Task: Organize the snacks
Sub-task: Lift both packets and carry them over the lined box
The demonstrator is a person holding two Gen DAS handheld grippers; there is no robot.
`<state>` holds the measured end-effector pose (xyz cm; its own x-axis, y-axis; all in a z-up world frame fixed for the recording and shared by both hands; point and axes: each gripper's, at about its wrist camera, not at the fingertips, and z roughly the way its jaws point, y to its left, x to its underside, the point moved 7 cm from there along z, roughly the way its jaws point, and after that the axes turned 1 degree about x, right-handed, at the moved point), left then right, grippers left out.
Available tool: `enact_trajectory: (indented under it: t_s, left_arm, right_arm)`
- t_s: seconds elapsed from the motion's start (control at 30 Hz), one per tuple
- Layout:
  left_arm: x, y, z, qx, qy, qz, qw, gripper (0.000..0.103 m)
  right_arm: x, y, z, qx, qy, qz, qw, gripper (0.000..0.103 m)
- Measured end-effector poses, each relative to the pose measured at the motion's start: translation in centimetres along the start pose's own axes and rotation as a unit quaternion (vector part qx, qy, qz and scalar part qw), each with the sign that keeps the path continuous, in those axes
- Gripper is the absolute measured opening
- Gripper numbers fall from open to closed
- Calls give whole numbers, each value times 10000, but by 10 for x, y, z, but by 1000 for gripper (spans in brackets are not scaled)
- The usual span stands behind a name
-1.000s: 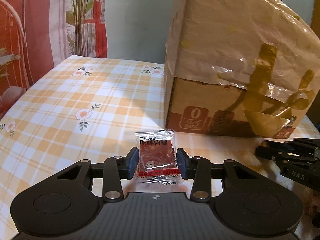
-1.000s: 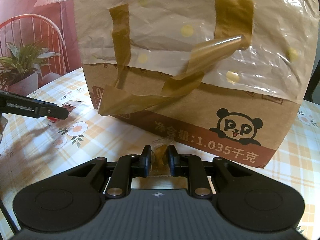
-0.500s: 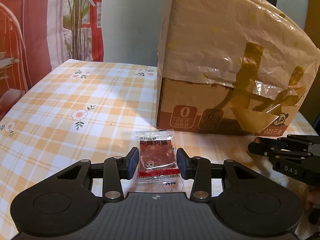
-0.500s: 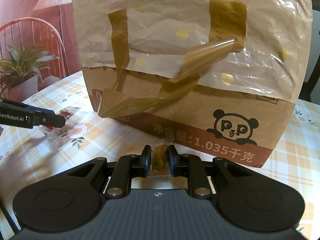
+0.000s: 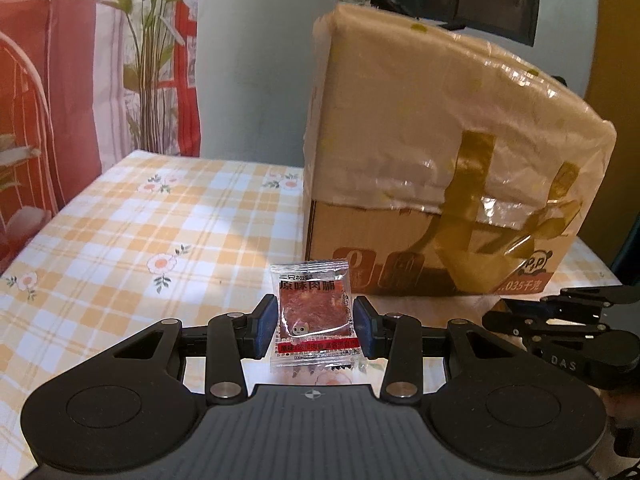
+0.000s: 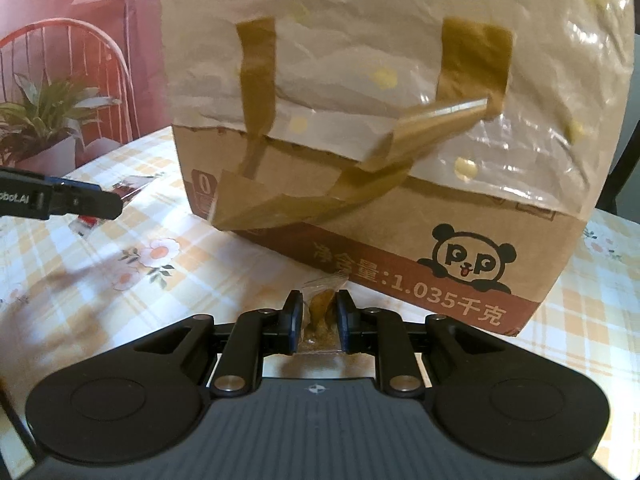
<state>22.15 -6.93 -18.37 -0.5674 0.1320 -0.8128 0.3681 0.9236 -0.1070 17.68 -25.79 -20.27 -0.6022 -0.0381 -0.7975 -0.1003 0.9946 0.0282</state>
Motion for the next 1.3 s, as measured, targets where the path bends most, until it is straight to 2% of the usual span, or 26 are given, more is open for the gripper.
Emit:
enact_trajectory:
  t_s: [0.47,0.93,1.17,1.3]
  left_arm:
    - [-28,-5,-26,110,-488,88,9987,43]
    - [-52,-1,-50,111,-930,68,9956,44]
    - [-81,-12,-60,265,-1233,189,9918,44]
    - [-110,-31,-62,450,-1503,373,9869,44]
  right_arm:
    - [-26,33,-32,-375,-434,-102,9983,20]
    - [-65,59,-67,-691,-1136,-323,9906,20]
    - [-90,59,-88,-692,-1599,-337,9841,20]
    - [-113,47,-105,-581,-1969,-375,9780,20]
